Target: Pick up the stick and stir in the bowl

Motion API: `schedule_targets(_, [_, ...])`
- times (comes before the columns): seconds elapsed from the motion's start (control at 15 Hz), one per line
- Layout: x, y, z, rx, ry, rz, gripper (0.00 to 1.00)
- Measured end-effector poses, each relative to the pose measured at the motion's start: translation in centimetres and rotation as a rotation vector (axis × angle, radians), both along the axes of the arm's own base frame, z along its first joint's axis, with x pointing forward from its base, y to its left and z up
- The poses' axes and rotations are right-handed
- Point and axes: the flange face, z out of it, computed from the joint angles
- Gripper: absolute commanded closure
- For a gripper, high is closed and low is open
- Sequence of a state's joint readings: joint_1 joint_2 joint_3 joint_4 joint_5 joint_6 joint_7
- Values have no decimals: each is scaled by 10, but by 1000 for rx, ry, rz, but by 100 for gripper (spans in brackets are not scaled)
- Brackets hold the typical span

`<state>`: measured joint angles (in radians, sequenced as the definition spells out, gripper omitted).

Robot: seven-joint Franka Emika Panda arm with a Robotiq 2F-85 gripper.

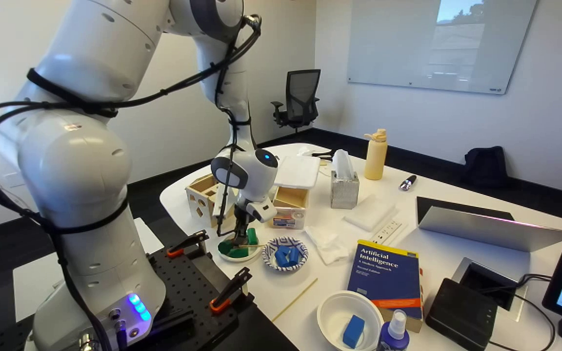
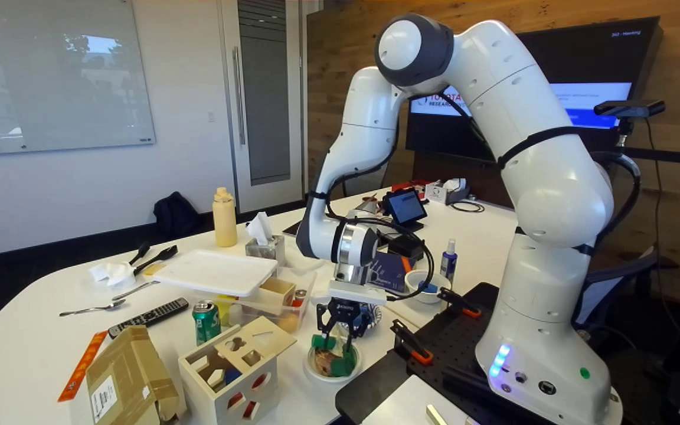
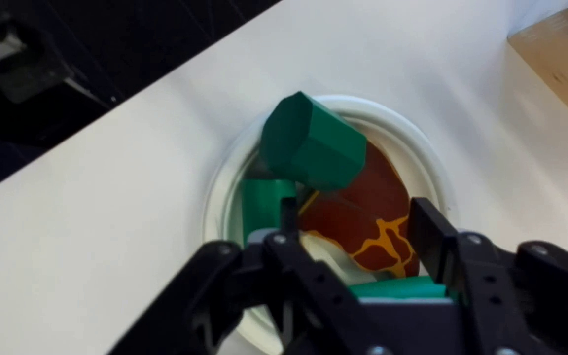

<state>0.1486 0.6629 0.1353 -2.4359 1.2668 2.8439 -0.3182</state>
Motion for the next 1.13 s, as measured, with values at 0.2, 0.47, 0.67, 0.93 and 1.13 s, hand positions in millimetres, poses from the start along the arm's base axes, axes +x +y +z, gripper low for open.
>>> schedule_targets(0.2, [-1, 2, 5, 39, 5, 8, 0])
schedule_targets(0.47, [-7, 16, 39, 72, -29, 34, 0])
schedule_targets(0.67, [-12, 26, 78, 77, -84, 64, 0])
schedule_targets(0.93, [-23, 29, 123, 29, -119, 56, 0])
schedule_targets(1.13, [-31, 25, 144, -5, -131, 47, 0])
